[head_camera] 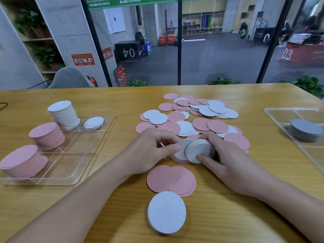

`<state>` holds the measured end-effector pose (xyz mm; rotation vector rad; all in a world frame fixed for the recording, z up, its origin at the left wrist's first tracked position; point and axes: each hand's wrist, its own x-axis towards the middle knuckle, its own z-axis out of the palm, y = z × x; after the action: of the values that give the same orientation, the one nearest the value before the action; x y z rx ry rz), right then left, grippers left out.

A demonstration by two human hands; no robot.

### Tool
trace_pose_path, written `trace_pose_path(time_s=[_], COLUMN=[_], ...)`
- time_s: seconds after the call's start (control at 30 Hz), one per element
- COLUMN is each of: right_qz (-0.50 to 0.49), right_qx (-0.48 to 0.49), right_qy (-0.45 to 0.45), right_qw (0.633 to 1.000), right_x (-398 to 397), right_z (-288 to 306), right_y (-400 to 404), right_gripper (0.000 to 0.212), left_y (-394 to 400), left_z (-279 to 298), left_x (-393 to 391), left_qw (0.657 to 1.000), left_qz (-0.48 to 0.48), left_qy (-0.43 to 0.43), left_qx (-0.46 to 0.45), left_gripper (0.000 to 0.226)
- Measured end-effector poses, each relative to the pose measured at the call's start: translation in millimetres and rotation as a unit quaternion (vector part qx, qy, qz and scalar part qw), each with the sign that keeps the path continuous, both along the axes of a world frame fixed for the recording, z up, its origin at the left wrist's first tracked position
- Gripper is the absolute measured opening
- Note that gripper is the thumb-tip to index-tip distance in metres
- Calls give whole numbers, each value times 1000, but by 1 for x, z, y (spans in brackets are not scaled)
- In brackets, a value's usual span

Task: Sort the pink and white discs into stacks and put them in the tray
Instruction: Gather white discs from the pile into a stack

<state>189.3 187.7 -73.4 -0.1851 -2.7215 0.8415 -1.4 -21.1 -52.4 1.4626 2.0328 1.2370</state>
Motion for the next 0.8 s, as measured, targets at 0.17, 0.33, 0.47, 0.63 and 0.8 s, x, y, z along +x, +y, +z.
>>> trace_pose_path(time_s=[0.17,0.33,0.47,0.63,0.8], right_qz=[11,17,18,21,28], right_qx=[26,18,16,9,6], right_qy=[3,9,10,13,13], right_qw=[1000,1000,1000,1000,1000], right_x=[0,-2,-2,-3,-2], right_z=[1,1,0,0,0], right_y=[-1,1,1,2,4], right_gripper=[15,16,19,14,12], left_y=[6,9,25,57,68], left_z=[-4,-6,-7,-17,-19], left_x=[9,2,-14,-24,-26], left_qw=[998,996,989,970,941], left_qz=[-56,44,106,79,94], left_qy=[-20,77,104,210,293], left_qx=[-15,18,0,-93,-144], left_gripper=[40,35,26,34,35])
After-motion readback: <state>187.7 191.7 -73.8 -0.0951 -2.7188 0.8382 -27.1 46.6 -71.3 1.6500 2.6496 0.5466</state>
